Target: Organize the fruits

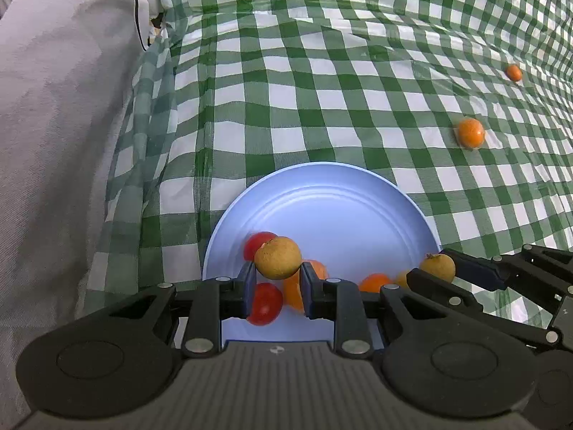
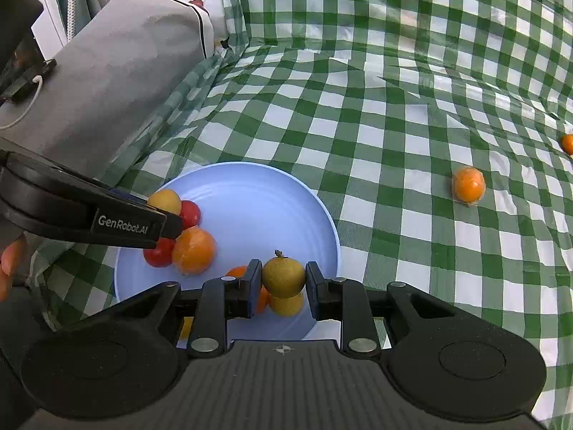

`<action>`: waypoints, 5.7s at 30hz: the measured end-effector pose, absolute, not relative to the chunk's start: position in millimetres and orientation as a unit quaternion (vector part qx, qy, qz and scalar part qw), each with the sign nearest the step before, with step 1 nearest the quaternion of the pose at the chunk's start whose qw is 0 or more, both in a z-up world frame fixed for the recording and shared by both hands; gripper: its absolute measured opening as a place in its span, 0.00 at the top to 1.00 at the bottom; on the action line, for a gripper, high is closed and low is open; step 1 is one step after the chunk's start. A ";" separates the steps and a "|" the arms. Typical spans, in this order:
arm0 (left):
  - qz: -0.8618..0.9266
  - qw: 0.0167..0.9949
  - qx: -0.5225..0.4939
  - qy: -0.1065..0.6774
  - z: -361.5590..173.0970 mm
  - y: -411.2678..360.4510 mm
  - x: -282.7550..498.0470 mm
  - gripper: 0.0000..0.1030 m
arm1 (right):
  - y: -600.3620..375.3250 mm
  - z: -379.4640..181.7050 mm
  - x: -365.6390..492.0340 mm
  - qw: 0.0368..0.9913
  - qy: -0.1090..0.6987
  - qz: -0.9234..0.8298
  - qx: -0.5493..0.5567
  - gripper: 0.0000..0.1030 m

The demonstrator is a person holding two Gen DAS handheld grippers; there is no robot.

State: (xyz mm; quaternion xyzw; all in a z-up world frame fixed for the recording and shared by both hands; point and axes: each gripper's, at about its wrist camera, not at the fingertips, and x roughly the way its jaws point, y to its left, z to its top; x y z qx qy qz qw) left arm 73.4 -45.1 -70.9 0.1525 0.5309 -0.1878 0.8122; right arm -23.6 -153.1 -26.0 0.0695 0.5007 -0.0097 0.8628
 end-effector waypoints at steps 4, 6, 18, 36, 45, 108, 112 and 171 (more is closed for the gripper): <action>-0.186 0.811 0.156 0.532 -74.9 -46.3 78.3 0.72 | -152.4 -30.8 -18.3 0.861 0.504 -0.008 0.067 0.73; -0.184 0.812 0.158 0.531 -76.1 -46.8 80.1 0.72 | -151.2 -32.9 -15.9 0.860 0.505 -0.005 0.066 0.73; -0.169 0.824 0.167 0.514 -54.1 -40.3 66.1 0.01 | -144.4 -19.8 -33.5 0.859 0.508 -0.020 0.063 0.16; -0.146 0.845 0.140 0.496 8.8 17.4 -41.4 0.01 | -126.0 69.8 -135.6 0.878 0.467 -0.053 0.097 0.03; -0.133 0.853 0.152 0.482 22.2 30.6 -81.5 0.01 | -108.9 95.8 -171.2 0.894 0.436 -0.058 0.087 0.01; -0.246 0.827 0.206 0.461 -49.1 -233.8 30.4 0.00 | -400.0 43.8 -93.7 0.882 0.369 -0.271 0.114 0.01; -0.255 0.821 0.205 0.468 -81.4 -273.1 58.1 0.01 | -461.4 11.0 -50.8 0.876 0.363 -0.291 0.128 0.01; -0.259 0.858 0.099 0.433 53.4 -7.7 -108.7 0.61 | -170.5 109.5 -196.8 0.897 0.399 -0.064 0.181 0.64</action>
